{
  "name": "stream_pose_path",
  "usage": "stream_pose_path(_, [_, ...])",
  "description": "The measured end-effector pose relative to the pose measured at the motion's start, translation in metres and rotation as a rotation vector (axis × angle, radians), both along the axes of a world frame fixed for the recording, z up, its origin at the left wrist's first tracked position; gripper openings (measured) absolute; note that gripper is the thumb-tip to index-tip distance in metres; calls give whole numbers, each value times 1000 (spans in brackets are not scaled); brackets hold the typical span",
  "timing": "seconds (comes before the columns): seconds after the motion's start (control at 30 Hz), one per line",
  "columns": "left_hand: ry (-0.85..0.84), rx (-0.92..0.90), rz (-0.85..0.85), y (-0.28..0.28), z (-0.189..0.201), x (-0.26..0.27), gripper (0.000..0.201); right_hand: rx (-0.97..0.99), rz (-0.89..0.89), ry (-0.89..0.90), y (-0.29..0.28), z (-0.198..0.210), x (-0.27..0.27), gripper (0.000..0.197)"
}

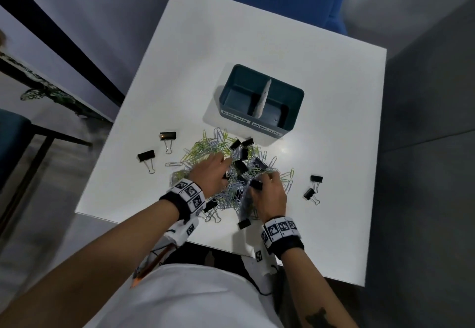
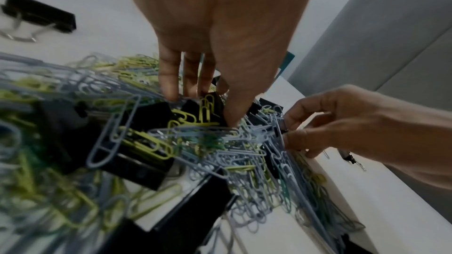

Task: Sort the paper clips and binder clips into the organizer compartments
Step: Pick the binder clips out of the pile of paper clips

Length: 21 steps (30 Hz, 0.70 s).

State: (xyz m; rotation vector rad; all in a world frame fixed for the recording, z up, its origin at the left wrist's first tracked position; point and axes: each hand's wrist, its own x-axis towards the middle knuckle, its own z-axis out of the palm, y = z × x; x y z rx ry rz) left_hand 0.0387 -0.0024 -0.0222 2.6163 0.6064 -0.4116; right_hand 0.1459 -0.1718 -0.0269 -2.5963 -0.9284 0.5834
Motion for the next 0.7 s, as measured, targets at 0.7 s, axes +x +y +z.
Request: stream_pose_path(0.7, [-489, -366, 696, 69, 42, -30, 16, 308, -92, 113, -4, 33, 26, 38])
